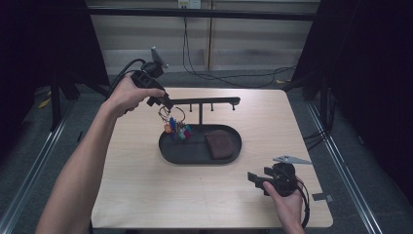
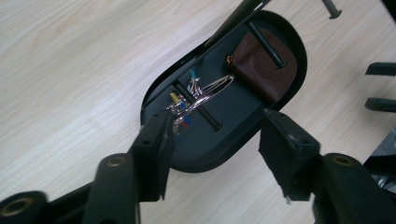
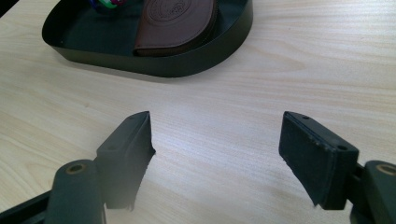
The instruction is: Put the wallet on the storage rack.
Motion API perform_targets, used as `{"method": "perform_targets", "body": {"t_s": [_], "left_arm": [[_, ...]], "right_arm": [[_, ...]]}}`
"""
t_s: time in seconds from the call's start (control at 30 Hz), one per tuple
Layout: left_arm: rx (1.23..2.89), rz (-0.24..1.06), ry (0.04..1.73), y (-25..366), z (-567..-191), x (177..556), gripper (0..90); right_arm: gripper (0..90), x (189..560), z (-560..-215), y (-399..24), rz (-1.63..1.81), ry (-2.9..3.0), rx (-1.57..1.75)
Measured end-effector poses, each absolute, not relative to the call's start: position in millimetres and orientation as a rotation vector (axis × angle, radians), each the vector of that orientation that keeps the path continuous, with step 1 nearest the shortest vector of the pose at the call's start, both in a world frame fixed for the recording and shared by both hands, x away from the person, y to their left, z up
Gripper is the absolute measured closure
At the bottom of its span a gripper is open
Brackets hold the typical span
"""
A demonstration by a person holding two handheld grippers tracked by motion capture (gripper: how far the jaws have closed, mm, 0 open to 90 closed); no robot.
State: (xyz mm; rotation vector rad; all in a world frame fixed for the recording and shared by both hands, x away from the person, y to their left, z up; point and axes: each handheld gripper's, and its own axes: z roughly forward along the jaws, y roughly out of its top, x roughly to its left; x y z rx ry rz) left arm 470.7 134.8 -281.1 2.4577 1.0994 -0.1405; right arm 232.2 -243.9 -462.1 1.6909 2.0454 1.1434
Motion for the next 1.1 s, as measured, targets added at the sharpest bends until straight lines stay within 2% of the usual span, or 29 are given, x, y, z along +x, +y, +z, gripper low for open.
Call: {"method": "perform_targets", "body": {"t_s": [0.2, 0.53, 0.8, 0.9, 1.1], "left_arm": [[2.418, -0.161, 1.07, 142, -282, 461, 36.5], [2.393, -0.021, 1.061, 149, -289, 441, 30.6], [2.33, 0.029, 1.009, 157, -295, 422, 17.2], [2.273, 0.067, 1.025, 163, -298, 412, 16.9], [2.277, 0.097, 0.994, 172, -312, 395, 16.5]], "right_arm": [[25.9, 232, -462, -244, 1.143, 2.044, 1.695], [25.9, 233, -462, -244, 1.141, 2.042, 1.694], [25.9, 232, -461, -245, 1.147, 2.038, 1.692], [25.8, 232, -461, -244, 1.146, 2.035, 1.696], [25.0, 232, -461, -244, 1.14, 2.031, 1.697]]}}
